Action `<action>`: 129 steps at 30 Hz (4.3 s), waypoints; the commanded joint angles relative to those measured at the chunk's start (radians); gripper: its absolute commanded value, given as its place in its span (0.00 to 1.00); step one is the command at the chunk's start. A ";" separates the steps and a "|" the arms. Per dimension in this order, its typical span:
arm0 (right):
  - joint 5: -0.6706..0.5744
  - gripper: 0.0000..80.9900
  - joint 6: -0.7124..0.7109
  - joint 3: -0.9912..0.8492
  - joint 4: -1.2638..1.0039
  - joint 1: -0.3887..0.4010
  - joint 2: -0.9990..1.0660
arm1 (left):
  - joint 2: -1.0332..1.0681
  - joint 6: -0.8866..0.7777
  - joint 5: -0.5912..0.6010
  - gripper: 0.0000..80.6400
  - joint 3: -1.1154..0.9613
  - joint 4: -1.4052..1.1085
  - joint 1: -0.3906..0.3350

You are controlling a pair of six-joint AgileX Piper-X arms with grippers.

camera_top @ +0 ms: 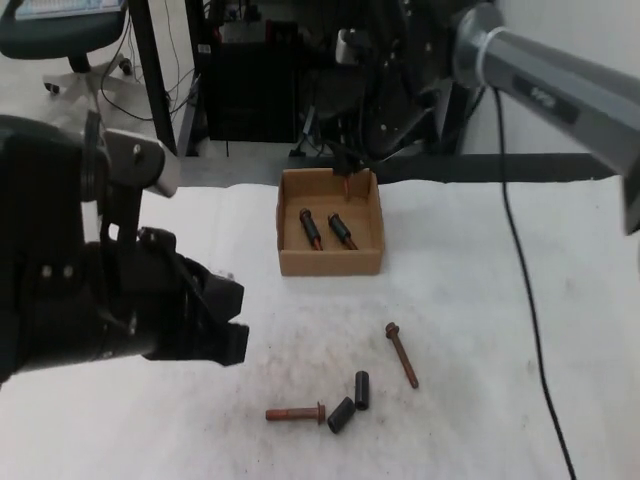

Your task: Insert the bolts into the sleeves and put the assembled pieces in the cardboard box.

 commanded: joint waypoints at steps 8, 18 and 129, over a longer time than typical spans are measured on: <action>0.019 0.01 -0.003 -0.048 -0.005 -0.002 0.070 | -0.008 0.018 -0.010 0.00 0.019 0.006 0.001; 0.020 0.21 -0.003 -0.048 -0.057 -0.002 0.093 | -0.008 0.018 -0.010 0.00 0.026 0.051 0.001; 0.066 0.22 -0.190 0.842 -0.130 0.056 -0.396 | -0.008 0.139 -0.010 0.00 0.026 0.024 0.001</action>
